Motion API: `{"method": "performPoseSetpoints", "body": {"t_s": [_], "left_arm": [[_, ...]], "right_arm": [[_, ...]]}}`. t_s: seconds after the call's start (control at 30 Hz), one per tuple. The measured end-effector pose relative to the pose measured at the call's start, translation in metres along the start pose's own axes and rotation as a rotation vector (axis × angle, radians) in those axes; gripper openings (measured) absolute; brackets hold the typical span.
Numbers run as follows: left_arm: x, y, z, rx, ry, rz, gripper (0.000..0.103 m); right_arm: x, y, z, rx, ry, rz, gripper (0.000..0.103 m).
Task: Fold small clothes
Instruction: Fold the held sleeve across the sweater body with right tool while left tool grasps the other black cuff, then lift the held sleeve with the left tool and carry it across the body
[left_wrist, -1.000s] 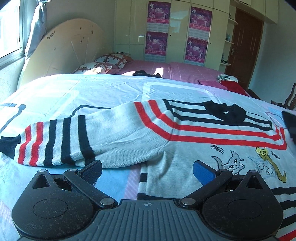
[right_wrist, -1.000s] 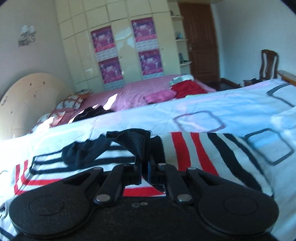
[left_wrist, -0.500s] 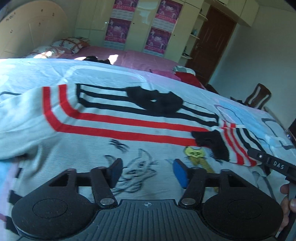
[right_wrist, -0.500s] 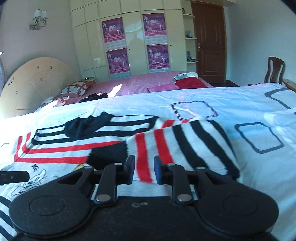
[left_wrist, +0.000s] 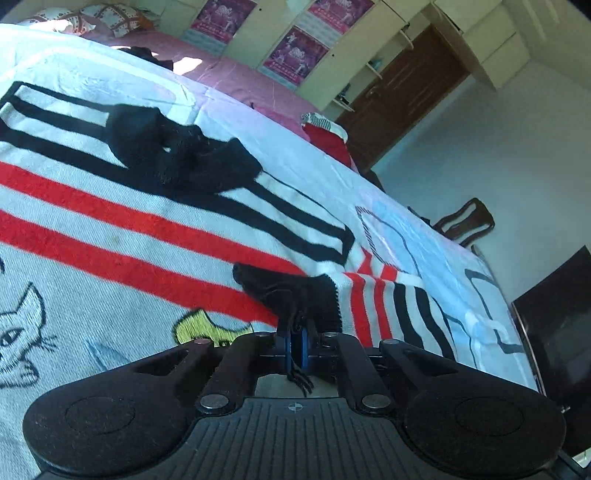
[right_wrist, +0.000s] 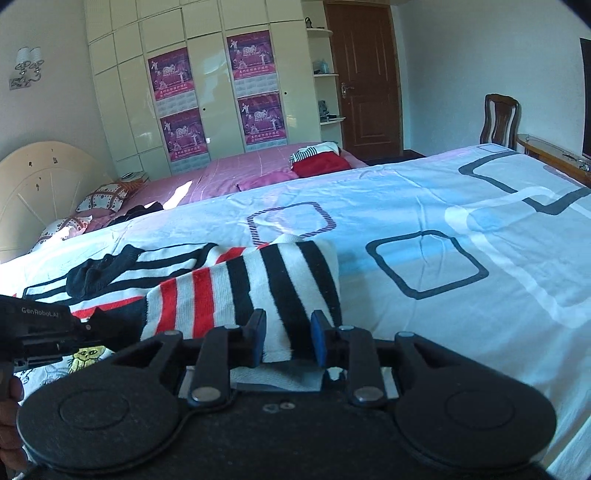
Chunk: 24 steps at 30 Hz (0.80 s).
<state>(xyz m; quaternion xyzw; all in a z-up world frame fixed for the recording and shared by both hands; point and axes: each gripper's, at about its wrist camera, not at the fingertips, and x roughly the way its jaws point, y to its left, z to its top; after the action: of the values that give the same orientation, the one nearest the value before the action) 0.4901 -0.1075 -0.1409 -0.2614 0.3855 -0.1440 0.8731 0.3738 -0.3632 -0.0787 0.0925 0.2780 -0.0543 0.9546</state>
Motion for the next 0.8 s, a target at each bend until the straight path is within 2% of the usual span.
{"method": "performPoseSetpoints", "body": {"t_s": [0.07, 0.17, 0.33, 0.43, 0.5, 0.57, 0.67, 0.73, 0.8], "left_arm": [[-0.017, 0.001, 0.010, 0.039, -0.054, -0.009, 0.004], [-0.048, 0.013, 0.028, 0.096, -0.125, 0.015, 0.004], [-0.088, 0.067, 0.056, 0.142, -0.188, 0.117, 0.004], [-0.099, 0.106, 0.060, 0.120, -0.188, 0.173, 0.004], [-0.095, 0.120, 0.053, 0.133, -0.157, 0.203, 0.004], [-0.088, 0.126, 0.045, 0.152, -0.124, 0.222, 0.004], [-0.086, 0.131, 0.036, 0.154, -0.130, 0.228, 0.004], [-0.094, 0.132, 0.032, 0.134, -0.169, 0.228, 0.004], [-0.092, 0.134, 0.028, 0.138, -0.154, 0.244, 0.004]], "right_arm": [[-0.002, -0.004, 0.003, 0.020, -0.013, -0.011, 0.029], [-0.003, -0.005, 0.006, 0.034, -0.025, -0.017, 0.029], [0.003, 0.009, 0.004, 0.028, -0.011, 0.004, 0.029], [0.012, 0.020, -0.001, 0.016, 0.010, 0.025, 0.029], [0.018, 0.029, -0.005, 0.008, 0.026, 0.042, 0.029], [0.026, 0.039, -0.011, -0.005, 0.052, 0.064, 0.029], [0.049, 0.053, -0.025, -0.071, 0.168, 0.053, 0.031], [0.048, 0.057, -0.026, -0.086, 0.158, 0.046, 0.031], [0.048, 0.059, -0.025, -0.104, 0.162, 0.043, 0.031]]}}
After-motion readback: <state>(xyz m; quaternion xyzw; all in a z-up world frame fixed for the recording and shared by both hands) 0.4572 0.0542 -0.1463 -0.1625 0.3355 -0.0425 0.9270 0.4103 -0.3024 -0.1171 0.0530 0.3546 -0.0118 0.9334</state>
